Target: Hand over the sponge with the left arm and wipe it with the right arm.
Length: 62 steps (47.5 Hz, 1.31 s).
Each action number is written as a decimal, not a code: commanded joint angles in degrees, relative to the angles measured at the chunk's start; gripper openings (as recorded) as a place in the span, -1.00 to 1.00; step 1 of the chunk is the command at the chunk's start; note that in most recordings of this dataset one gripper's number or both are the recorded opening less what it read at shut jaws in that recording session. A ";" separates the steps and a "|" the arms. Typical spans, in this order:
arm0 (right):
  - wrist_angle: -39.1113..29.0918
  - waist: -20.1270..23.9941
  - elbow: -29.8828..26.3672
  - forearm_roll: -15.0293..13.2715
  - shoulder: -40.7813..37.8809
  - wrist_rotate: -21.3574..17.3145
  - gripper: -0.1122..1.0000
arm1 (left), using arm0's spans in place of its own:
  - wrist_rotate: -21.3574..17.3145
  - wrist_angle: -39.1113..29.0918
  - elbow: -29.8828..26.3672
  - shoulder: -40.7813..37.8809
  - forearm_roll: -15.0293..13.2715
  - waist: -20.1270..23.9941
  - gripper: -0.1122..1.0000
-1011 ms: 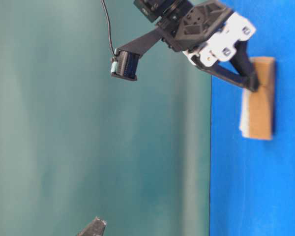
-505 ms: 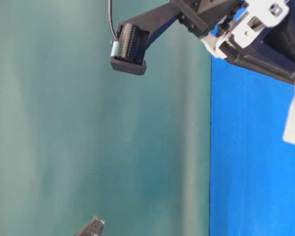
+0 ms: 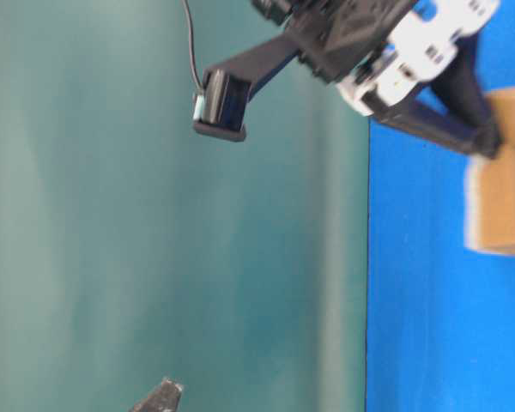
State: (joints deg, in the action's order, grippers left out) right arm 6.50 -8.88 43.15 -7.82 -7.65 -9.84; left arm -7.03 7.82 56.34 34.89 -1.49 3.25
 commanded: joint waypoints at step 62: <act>-3.87 11.25 -3.34 2.11 -0.35 -4.13 -0.45 | 0.00 0.62 -0.35 0.18 -0.09 -0.09 0.86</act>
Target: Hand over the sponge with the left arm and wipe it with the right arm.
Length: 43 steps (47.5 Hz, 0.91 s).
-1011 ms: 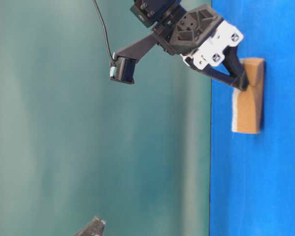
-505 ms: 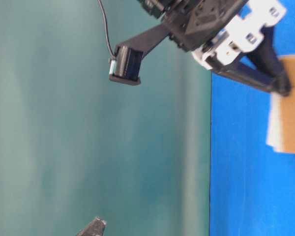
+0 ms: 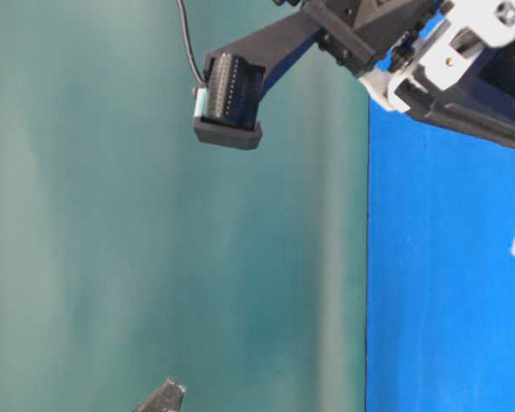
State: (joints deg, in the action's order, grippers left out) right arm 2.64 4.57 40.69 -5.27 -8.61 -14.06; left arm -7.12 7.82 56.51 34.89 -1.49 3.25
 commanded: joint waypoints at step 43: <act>1.85 -13.01 -0.53 -5.63 1.23 0.18 -0.45 | -0.26 0.70 -0.35 0.09 -0.09 -0.26 0.86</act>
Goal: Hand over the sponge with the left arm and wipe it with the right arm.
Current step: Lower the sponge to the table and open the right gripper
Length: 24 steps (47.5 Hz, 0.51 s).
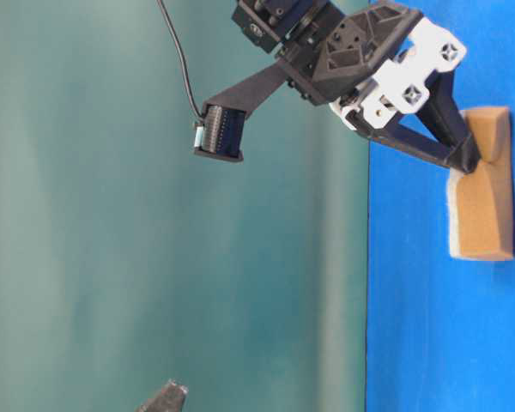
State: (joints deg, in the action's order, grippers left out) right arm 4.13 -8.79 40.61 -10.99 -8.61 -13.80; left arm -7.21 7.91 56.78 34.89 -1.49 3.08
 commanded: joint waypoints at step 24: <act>0.53 1.41 -0.88 0.18 1.23 -0.35 0.37 | -0.18 0.62 -0.62 0.18 -0.09 -0.09 0.86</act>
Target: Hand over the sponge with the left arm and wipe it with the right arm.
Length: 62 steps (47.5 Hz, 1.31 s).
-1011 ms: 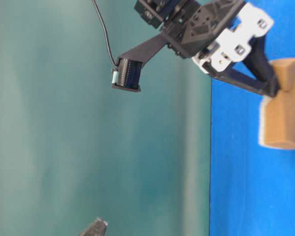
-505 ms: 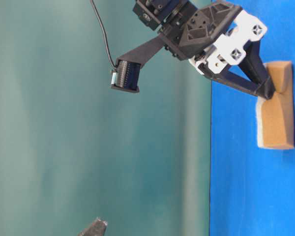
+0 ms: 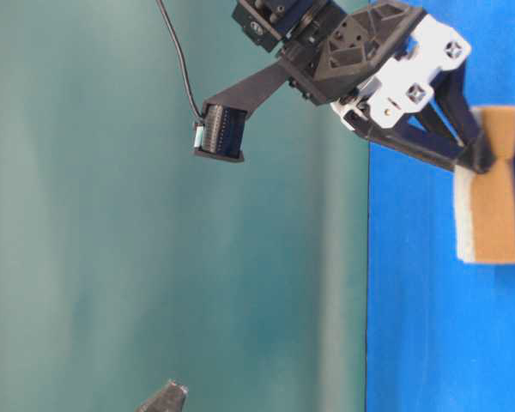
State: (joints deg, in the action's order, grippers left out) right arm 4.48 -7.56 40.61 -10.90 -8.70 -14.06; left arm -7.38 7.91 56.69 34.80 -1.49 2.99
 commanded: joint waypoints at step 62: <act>-6.68 2.81 3.78 0.44 28.83 0.26 0.53 | 0.44 -0.35 -0.44 1.93 -0.09 -0.09 0.86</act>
State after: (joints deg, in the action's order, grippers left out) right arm -2.29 -4.83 44.38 -10.37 17.58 -13.80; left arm -7.03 7.82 56.78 35.60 -1.49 2.99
